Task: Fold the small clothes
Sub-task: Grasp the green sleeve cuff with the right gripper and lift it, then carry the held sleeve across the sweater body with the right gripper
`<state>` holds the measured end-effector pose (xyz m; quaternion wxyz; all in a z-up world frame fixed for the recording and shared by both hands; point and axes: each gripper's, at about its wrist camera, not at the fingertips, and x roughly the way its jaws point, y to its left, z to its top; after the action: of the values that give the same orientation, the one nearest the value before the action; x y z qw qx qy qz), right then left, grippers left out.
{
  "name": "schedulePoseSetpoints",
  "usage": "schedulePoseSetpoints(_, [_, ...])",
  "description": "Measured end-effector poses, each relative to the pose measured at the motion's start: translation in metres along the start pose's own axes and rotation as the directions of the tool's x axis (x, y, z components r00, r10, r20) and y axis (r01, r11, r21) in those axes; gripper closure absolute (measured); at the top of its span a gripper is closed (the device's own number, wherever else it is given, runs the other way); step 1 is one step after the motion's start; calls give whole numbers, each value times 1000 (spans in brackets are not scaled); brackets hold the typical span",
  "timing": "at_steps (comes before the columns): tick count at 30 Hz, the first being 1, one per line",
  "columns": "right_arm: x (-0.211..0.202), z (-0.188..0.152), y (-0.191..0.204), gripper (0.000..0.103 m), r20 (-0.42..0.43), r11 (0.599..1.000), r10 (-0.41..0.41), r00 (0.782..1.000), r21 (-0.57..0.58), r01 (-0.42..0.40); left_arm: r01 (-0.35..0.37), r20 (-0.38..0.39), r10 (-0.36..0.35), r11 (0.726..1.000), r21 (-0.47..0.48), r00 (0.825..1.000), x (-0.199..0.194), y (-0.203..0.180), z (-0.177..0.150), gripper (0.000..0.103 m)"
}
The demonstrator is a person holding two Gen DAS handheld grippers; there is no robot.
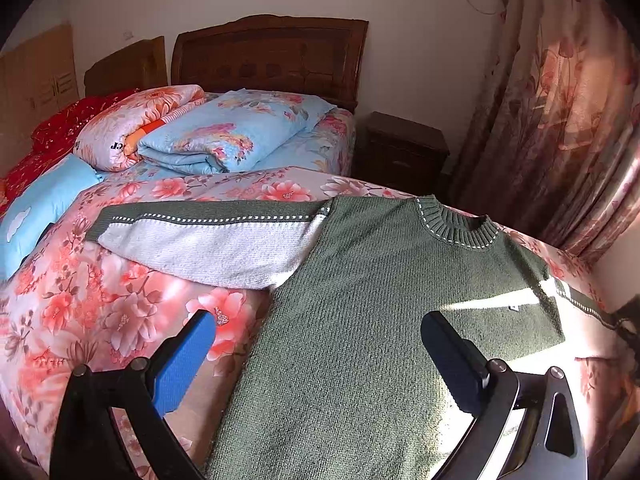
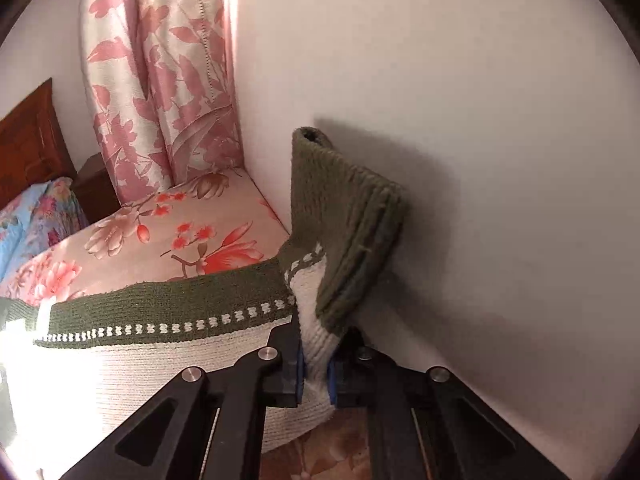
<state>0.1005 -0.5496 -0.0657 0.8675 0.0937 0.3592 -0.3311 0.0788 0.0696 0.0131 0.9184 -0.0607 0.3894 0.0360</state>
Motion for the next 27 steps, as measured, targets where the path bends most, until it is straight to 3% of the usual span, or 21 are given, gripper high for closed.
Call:
schedulePoseSetpoints(6, [-37,-9,-1,96,73,994,89,993,-67,-84,-3,11,3,1000,-5,1000,2,4,1,0])
schedulePoseSetpoints(10, [-77,0,11,96,133,976,210,969,-93,-198,6,2,-6,1000,-28,1000,6,9,2,0])
schedulePoseSetpoints(13, [-125,19,49,96,194,939,319,928,-196,-282,11,4,-11,999,-43,1000,4,15,2,0])
schedulePoseSetpoints(17, [-184,46,124,96,215,841,510,833,-329,-430,7,43,-4,997,-71,999,-8,30,1,0])
schedulePoseSetpoints(20, [-211,52,201,96,153,737,637,755,-408,-539,-5,68,11,996,-92,998,-15,47,1,0])
schedulePoseSetpoints(22, [-221,40,256,96,99,674,687,719,-456,-581,-15,78,23,994,-109,997,-17,60,1,0])
schedulePoseSetpoints(24, [-228,11,312,95,41,628,704,709,-502,-594,-18,78,29,991,-132,997,-18,76,-1,0])
schedulePoseSetpoints(26, [-214,-22,370,93,-87,599,664,742,-533,-598,-24,74,36,987,-156,997,-19,90,-3,0])
schedulePoseSetpoints(27, [-205,-41,392,90,-157,587,659,736,-505,-633,-31,73,43,986,-167,996,-19,97,-4,0])
